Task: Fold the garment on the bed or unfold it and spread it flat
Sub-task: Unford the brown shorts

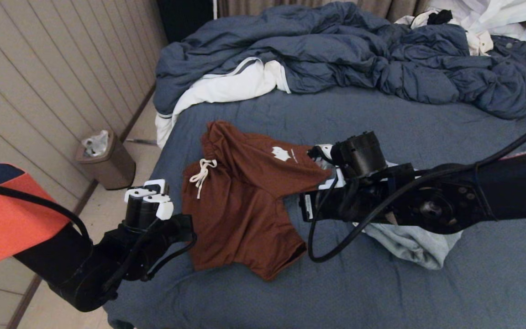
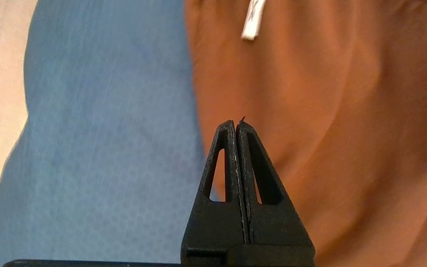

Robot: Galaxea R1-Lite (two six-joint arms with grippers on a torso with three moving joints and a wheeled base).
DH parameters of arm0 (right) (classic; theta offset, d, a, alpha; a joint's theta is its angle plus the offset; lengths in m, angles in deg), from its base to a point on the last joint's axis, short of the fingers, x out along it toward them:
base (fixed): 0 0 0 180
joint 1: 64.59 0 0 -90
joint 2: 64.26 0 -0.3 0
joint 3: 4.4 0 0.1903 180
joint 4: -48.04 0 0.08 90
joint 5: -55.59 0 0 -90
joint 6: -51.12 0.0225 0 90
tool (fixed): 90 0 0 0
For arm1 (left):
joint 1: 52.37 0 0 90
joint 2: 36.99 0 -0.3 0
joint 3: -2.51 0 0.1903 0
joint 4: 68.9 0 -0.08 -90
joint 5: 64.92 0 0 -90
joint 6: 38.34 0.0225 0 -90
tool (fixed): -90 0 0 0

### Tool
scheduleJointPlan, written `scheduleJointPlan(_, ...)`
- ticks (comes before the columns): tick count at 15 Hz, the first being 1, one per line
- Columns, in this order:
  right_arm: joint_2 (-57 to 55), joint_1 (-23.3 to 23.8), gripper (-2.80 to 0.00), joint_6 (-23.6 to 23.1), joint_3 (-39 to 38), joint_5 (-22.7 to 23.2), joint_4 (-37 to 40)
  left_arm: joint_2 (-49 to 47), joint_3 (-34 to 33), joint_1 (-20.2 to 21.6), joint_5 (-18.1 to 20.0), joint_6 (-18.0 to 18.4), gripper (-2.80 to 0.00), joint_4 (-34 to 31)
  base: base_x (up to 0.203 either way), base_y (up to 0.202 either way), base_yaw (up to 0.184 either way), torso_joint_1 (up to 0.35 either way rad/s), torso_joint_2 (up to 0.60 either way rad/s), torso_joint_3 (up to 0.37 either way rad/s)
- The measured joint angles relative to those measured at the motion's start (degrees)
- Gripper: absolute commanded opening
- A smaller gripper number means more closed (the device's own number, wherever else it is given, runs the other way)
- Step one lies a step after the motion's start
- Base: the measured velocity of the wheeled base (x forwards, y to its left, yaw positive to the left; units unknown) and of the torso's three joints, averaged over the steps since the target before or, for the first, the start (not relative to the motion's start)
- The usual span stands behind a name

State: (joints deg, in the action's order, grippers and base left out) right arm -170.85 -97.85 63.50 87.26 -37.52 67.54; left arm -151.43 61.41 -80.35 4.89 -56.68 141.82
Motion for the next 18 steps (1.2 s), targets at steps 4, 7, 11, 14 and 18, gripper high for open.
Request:
scheduleJointPlan(4,-0.8,-6.5,-2.80,-0.1,-1.4,0.0,4.1,-4.7,-2.3,-0.2,-0.3,-0.3,-2.80,9.3,0.000,0.000,0.000,0.000,0.00,0.000)
scheduleJointPlan(7,-2.7,-8.2,-2.80,-1.2,-1.3,0.3,8.6,-8.6,-2.0,-0.9,-0.6,-0.4,-2.80,11.2,0.000,0.000,0.000,0.000,0.00,0.000)
scheduleJointPlan(11,-6.8,-9.8,-2.80,-1.1,-1.1,0.6,8.5,-12.7,1.2,-1.4,-3.3,-0.7,-2.80,11.9,0.000,0.000,0.000,0.000,0.00,0.000)
scheduleJointPlan(14,-9.0,-10.1,-2.80,-1.4,-1.1,0.4,8.4,-15.3,4.4,-1.4,-4.4,-1.4,-2.80,12.1,0.000,0.000,0.000,0.000,0.00,0.000)
scheduleJointPlan(18,-11.7,-9.7,-2.80,-1.4,-0.9,-0.1,6.9,-17.9,7.9,-1.6,-4.4,-1.4,-2.80,11.8,0.000,0.000,0.000,0.000,0.00,0.000)
